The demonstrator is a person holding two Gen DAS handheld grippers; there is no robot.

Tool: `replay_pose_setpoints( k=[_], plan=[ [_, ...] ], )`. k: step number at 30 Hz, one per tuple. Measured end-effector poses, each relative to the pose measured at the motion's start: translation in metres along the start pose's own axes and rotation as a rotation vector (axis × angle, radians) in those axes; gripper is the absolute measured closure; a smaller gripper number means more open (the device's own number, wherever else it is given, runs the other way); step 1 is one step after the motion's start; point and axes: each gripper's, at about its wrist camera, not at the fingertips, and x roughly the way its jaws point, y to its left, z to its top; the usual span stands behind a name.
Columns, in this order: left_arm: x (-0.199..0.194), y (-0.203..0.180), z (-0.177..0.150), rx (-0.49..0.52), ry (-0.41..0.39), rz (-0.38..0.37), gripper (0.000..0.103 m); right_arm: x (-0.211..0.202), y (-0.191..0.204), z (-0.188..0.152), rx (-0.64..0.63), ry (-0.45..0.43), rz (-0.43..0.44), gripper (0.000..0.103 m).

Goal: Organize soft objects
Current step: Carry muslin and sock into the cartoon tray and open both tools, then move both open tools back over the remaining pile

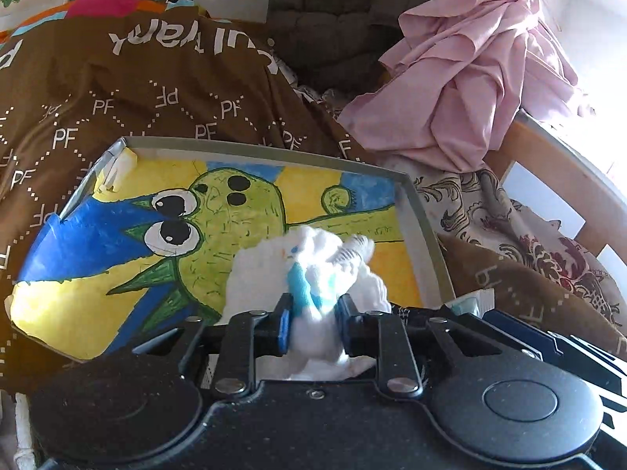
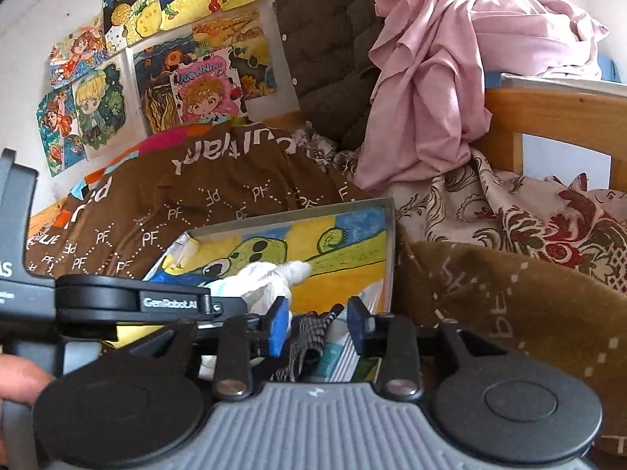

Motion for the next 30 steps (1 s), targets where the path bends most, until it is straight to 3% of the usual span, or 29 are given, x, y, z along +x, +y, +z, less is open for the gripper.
replay_pose_setpoints(
  k=[5,12,21,30],
  plan=[
    [-0.013,-0.002,-0.001,0.010,-0.021,0.011,0.057,-0.007,0.003,0.002,-0.027,-0.015,-0.027,0.048],
    [-0.055,0.001,0.001,-0.021,-0.092,0.046,0.024,-0.035,0.016,0.014,-0.076,-0.074,-0.040,0.029],
    [-0.130,0.000,0.000,-0.029,-0.177,0.073,0.006,-0.097,0.032,0.030,-0.096,-0.169,-0.024,0.009],
    [-0.207,-0.005,-0.023,-0.009,-0.249,0.112,0.001,-0.154,0.049,0.029,-0.130,-0.219,0.011,0.000]
  ],
)
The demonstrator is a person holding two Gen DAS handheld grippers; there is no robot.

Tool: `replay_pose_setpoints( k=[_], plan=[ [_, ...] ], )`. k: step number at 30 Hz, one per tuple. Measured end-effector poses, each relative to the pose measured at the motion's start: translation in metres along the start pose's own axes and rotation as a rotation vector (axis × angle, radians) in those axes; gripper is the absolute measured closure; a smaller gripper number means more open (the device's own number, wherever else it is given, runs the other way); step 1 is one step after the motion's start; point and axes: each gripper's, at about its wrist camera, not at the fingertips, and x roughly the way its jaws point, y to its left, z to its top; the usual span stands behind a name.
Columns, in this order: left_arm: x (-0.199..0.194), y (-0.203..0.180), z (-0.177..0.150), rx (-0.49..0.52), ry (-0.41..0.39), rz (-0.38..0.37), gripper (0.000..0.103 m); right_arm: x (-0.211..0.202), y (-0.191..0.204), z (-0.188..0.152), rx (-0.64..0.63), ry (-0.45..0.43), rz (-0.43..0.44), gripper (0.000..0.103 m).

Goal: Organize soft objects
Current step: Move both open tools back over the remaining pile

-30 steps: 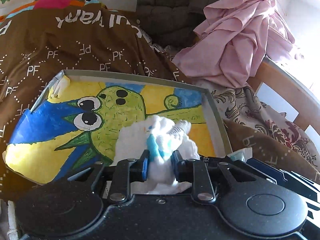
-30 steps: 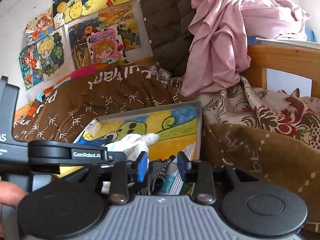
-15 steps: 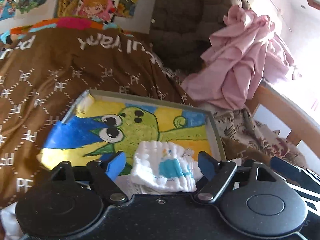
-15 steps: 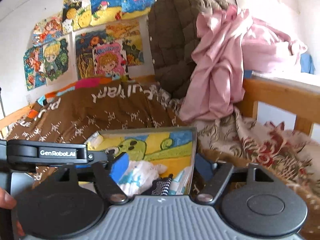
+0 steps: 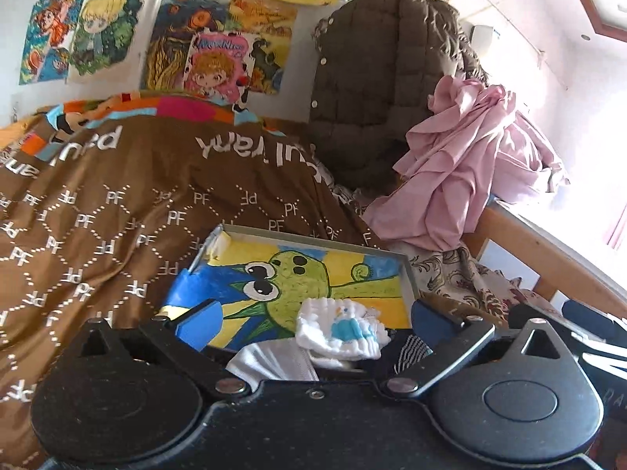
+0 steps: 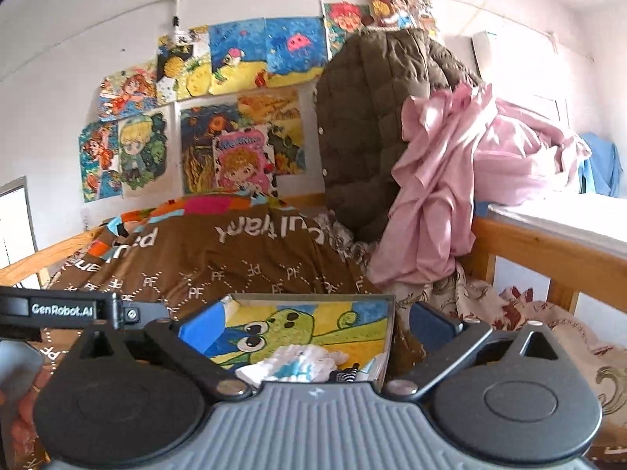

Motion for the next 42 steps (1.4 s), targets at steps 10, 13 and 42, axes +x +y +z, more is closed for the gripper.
replay_pose_setpoints(
  k=[10,13,42],
  plan=[
    [-0.091,0.018,-0.035,-0.006,-0.097,0.054,0.001,-0.059,0.031,-0.007,-0.017,-0.011,0.027,0.000],
    [-0.114,0.027,-0.047,-0.001,-0.114,0.074,0.001,-0.076,0.039,-0.012,-0.022,-0.010,0.037,0.000],
    [-0.227,0.082,-0.158,-0.028,-0.038,0.183,0.001,-0.157,0.106,-0.095,-0.111,0.116,0.137,0.000]
  ],
)
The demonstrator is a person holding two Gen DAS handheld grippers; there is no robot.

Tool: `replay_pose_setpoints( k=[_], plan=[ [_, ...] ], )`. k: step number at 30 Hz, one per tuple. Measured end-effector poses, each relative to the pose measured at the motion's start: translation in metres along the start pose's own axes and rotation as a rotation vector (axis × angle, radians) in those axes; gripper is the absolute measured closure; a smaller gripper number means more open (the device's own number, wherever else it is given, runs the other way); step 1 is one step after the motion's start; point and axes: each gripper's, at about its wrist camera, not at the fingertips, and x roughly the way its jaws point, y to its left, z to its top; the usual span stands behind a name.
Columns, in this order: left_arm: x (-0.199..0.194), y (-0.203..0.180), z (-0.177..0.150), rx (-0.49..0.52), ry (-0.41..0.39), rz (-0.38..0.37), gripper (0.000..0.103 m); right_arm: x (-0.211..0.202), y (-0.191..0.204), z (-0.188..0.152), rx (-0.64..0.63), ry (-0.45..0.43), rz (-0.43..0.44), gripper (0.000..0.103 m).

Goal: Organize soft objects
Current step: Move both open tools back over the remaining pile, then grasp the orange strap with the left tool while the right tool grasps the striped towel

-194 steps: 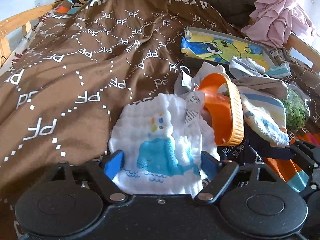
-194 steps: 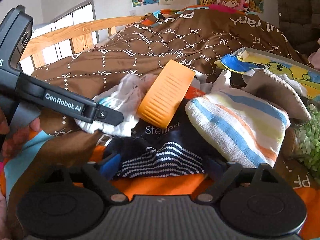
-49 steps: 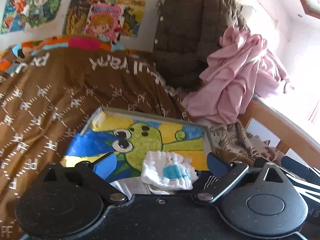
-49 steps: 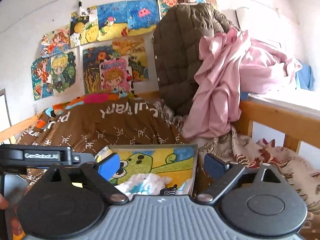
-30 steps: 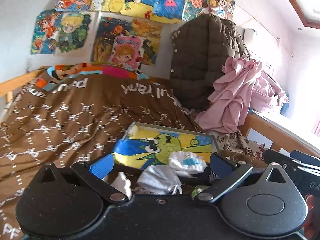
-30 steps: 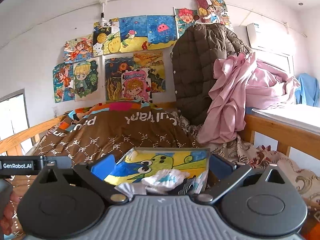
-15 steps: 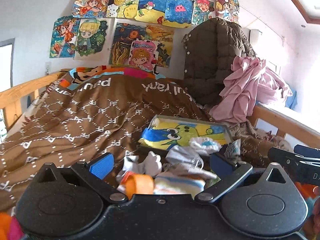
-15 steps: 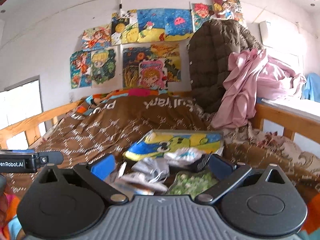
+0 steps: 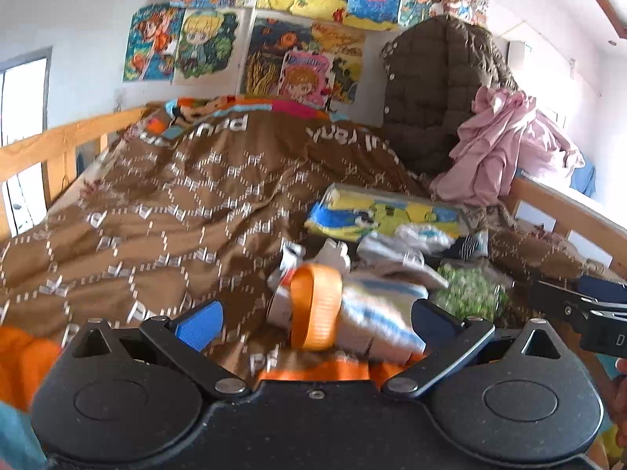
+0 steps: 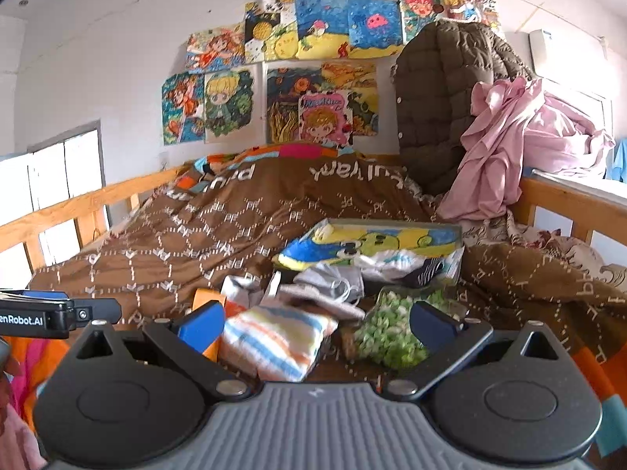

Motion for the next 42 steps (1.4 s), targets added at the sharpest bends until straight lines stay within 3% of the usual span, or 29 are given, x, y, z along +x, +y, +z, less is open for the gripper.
replay_pose_setpoints(
  k=[16,35,42],
  plan=[
    [0.017,0.012,-0.034,-0.041,0.138,0.021,0.001,0.017,0.027,-0.026,-0.078,0.108,0.049,0.000],
    [0.031,0.015,-0.037,-0.078,0.158,0.032,0.001,0.034,0.023,-0.035,-0.052,0.168,0.055,0.000],
    [0.034,0.018,-0.034,-0.084,0.126,0.049,0.001,0.039,0.018,-0.037,-0.034,0.169,0.038,0.000]
  ],
)
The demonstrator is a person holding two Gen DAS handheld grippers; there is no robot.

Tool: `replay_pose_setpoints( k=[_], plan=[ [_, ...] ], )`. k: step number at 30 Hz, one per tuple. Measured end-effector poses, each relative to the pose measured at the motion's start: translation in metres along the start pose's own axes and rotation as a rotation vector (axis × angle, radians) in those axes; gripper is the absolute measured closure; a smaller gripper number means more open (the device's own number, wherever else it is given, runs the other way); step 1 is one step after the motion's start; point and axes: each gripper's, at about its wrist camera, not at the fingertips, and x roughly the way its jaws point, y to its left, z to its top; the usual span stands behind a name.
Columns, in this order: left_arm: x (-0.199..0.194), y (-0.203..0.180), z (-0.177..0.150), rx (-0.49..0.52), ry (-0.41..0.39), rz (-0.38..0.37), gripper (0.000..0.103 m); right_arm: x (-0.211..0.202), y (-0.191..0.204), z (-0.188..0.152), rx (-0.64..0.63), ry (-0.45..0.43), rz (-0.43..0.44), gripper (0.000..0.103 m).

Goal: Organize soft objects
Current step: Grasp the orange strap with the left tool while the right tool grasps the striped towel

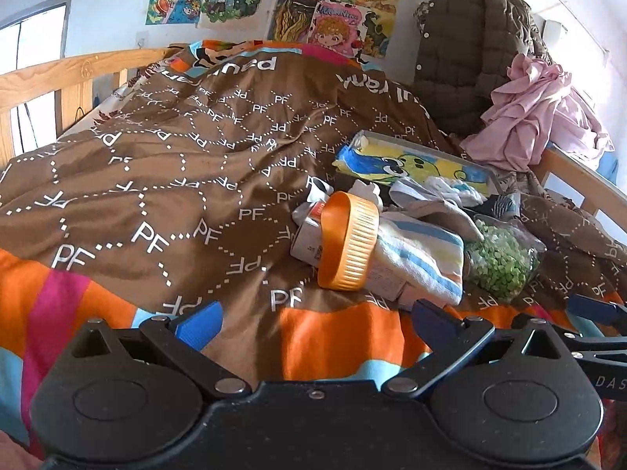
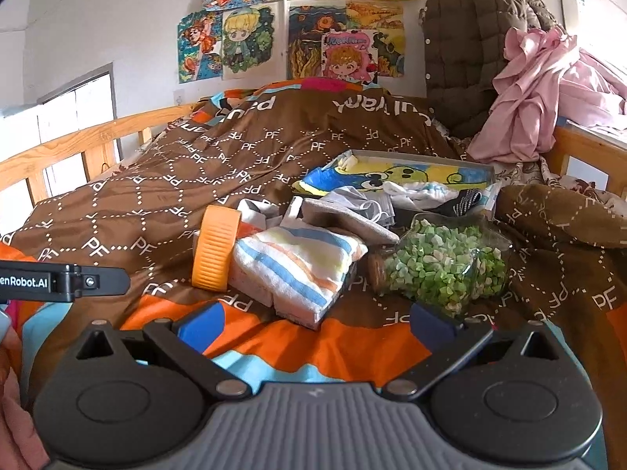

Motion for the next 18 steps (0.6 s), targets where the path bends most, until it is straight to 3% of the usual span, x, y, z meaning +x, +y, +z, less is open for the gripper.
replay_pose_setpoints(
  k=[4,18],
  plan=[
    [0.006,0.000,0.004,0.006,-0.008,-0.007,0.001,0.003,-0.004,0.000,0.013,-0.003,-0.007,0.000],
    [0.071,0.003,0.038,-0.019,0.037,-0.138,0.001,0.012,-0.016,-0.002,0.048,0.008,-0.020,0.000]
  ],
)
